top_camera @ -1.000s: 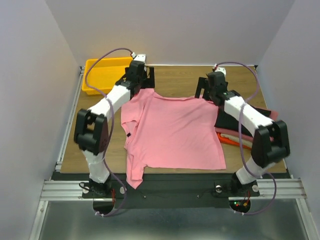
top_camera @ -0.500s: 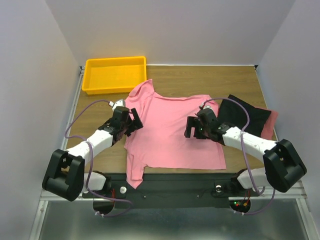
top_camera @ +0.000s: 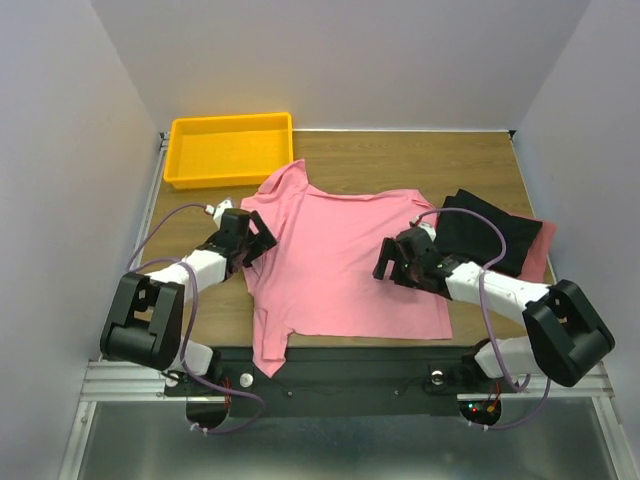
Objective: Fold and stack the t-shirts
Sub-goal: Flatten the tshirt out
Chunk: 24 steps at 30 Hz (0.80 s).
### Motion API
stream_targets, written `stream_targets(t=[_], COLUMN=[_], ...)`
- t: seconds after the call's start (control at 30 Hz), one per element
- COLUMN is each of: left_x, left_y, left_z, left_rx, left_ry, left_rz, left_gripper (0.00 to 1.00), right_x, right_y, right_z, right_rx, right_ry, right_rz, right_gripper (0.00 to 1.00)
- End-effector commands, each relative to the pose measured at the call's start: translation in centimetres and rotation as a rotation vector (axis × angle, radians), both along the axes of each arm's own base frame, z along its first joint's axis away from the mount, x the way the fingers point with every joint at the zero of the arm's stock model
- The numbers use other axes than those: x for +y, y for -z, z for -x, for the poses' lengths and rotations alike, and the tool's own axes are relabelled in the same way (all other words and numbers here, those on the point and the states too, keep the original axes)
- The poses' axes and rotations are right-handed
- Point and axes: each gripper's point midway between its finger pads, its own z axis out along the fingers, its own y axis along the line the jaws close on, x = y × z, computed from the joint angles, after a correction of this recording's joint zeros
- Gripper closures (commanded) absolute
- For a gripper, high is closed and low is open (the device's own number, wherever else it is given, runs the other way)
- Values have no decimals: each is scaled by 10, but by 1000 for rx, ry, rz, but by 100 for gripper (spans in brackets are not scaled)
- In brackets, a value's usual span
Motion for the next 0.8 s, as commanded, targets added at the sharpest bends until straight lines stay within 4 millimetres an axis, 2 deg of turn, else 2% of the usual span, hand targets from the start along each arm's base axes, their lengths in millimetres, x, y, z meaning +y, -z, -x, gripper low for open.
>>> stream_targets(t=[0.0, 0.07, 0.1, 0.13, 0.17, 0.27, 0.33, 0.37, 0.4, 0.57, 0.7, 0.77], left_x=[52, 60, 62, 66, 66, 74, 80, 79, 79, 65, 58, 55], left_y=[-2, -14, -25, -29, -33, -35, -32, -36, -24, -10, 3, 4], left_z=[0, -11, -23, -29, -41, -58, -78, -87, -89, -105, -115, -120], left_rx=[41, 5, -22, -36, -61, -65, -64, -54, -20, 0, 26, 26], left_ry=[-168, -176, -181, -179, -174, -176, -182, -172, -169, -112, -85, -70], left_rz=[-135, -170, -176, -204, -210, -241, -250, -246, -244, -207, -188, -184], left_gripper=[1, 2, 2, 2, 2, 2, 2, 2, 2, 2, 2, 2], right_x=[-14, -15, -13, -14, -13, -13, -9, -9, -9, -10, -26, -39], right_y=[24, 29, 27, 32, 29, 33, 29, 36, 37, 39, 47, 42], right_z=[7, 5, 1, 0, -6, -15, -26, -27, -30, -44, -47, -53], right_rx=[59, 68, 63, 72, 61, 63, 51, 69, 71, 77, 94, 62], right_ry=[45, 48, 47, 48, 52, 57, 57, 57, 60, 73, 112, 133], right_rz=[69, 87, 88, 113, 115, 146, 150, 161, 165, 173, 200, 254], right_gripper=[0, 0, 0, 0, 0, 0, 0, 0, 0, 0, 0, 0])
